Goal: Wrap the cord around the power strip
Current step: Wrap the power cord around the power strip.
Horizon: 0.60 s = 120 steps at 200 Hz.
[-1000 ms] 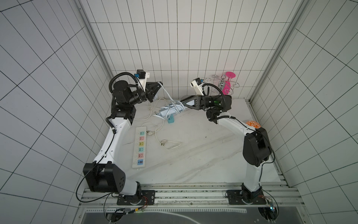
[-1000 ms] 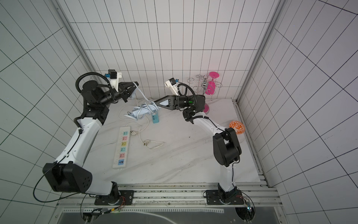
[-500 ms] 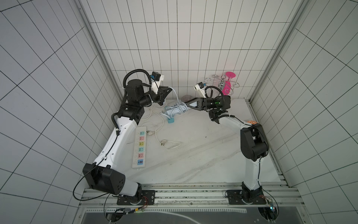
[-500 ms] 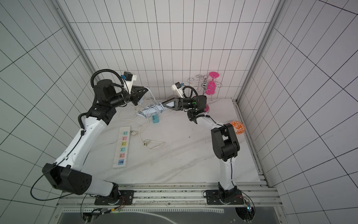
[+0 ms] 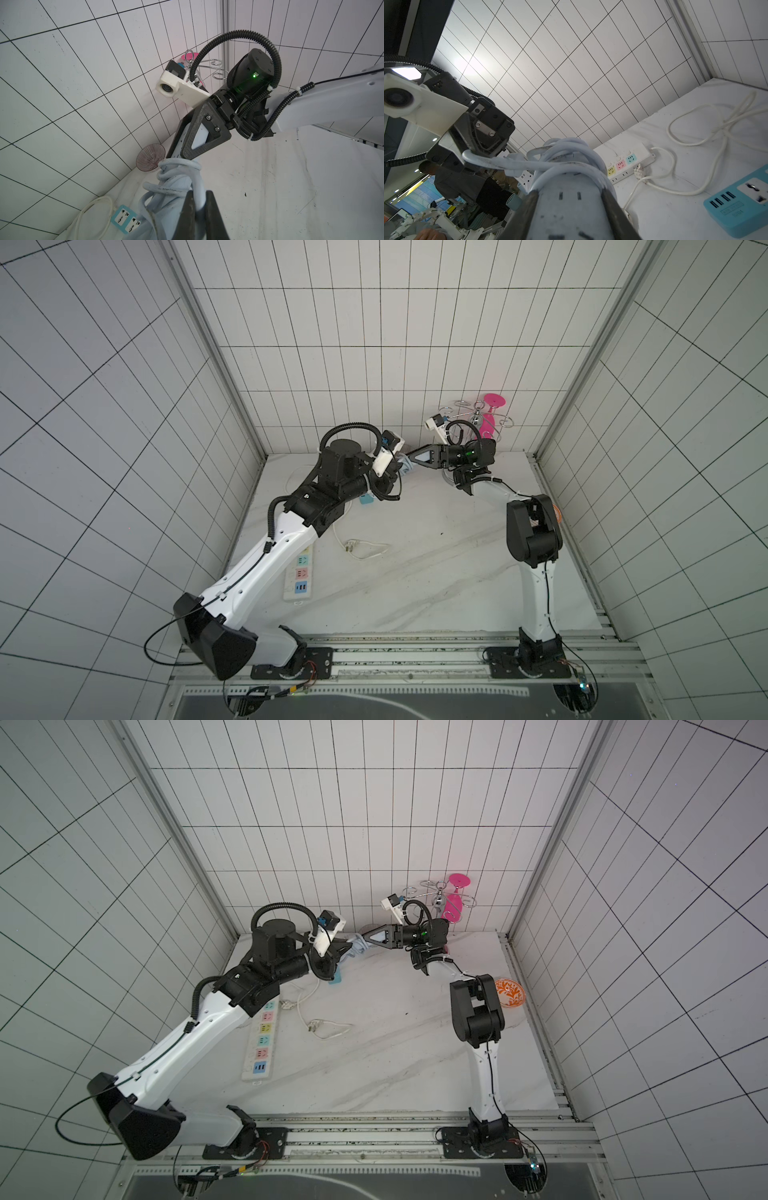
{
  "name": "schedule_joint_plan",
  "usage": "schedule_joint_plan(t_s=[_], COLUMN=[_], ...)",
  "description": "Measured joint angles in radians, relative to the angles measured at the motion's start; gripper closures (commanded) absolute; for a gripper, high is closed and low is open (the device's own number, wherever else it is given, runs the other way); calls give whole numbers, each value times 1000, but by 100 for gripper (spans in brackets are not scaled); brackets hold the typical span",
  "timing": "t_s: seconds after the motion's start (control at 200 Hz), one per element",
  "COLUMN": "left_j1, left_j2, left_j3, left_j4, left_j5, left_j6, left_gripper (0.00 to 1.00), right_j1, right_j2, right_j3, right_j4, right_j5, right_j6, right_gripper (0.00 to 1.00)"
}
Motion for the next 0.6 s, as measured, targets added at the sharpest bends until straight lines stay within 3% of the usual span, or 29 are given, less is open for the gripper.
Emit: schedule_joint_plan(t_s=[0.275, 0.415, 0.6], left_j1=[-42, -45, -56], left_j2=[-109, -127, -120], left_j3=[-365, -476, -549], left_j4=[407, 598, 783], left_j5=[-73, -76, -40], left_j6=[-12, -31, -61], left_gripper=[100, 100, 95], right_j1=[-17, -13, -10], right_j2=[61, 54, 0], right_j3=[1, 1, -26], right_j4=[298, 302, 301], right_j5=[47, 54, 61], right_j6=[281, 372, 396], right_gripper=[100, 100, 100])
